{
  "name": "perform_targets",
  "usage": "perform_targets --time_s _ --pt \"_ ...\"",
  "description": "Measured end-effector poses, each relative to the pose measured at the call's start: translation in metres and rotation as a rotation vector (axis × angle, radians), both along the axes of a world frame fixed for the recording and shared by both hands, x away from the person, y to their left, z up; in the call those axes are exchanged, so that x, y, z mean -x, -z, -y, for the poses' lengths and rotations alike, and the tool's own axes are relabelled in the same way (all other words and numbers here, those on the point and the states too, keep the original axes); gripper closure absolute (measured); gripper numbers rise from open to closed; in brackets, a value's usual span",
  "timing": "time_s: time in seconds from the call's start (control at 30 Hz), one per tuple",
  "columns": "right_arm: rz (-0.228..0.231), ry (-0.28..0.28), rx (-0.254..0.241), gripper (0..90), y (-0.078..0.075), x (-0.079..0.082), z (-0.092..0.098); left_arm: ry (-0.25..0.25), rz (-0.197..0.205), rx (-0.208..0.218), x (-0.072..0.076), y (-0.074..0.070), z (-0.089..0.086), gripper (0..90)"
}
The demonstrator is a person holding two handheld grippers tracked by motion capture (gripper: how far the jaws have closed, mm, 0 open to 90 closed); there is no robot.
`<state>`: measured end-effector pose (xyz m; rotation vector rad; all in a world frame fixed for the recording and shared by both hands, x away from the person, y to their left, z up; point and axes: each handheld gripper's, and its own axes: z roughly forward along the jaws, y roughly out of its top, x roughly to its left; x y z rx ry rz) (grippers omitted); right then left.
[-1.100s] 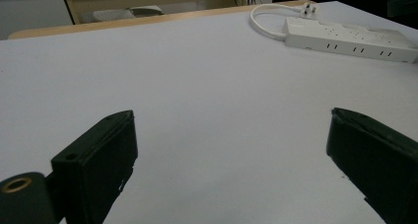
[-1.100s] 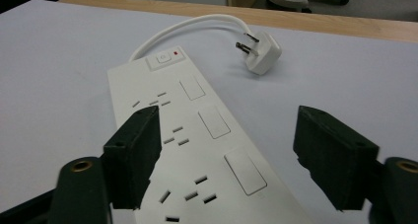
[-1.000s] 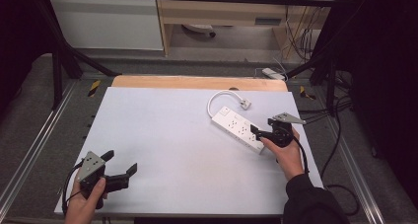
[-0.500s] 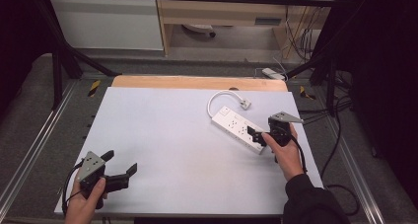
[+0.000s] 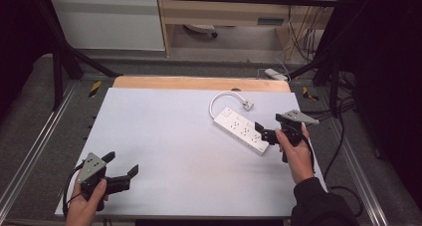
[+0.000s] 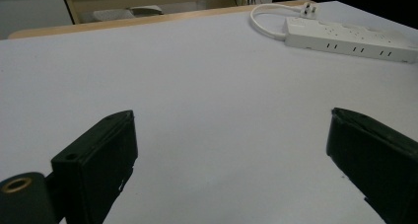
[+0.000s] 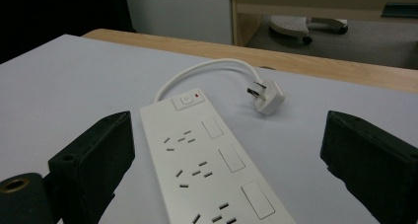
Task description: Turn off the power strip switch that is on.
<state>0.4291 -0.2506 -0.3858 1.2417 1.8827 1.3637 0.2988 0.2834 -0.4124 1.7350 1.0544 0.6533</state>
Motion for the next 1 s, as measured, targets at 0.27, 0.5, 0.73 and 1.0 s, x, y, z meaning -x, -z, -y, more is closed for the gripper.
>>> perform_targets --time_s 0.27,0.5,0.73,1.0 --pt "0.056 -0.014 -0.005 7.1 -0.009 0.012 0.006 0.001 -0.001 0.0 0.0 0.0 0.0 5.2" --pt "0.103 -0.008 0.002 4.5 -0.014 0.025 0.015 0.0 -0.001 0.0 0.0 0.0 0.0 5.3" --pt "0.134 0.013 0.003 3.2 -0.015 0.037 0.023 -0.002 0.0 0.001 0.0 0.0 0.0 5.2" --pt "0.144 0.032 0.011 3.1 -0.008 0.048 0.034 -0.002 -0.001 0.001 0.0 0.0 0.0 5.2"
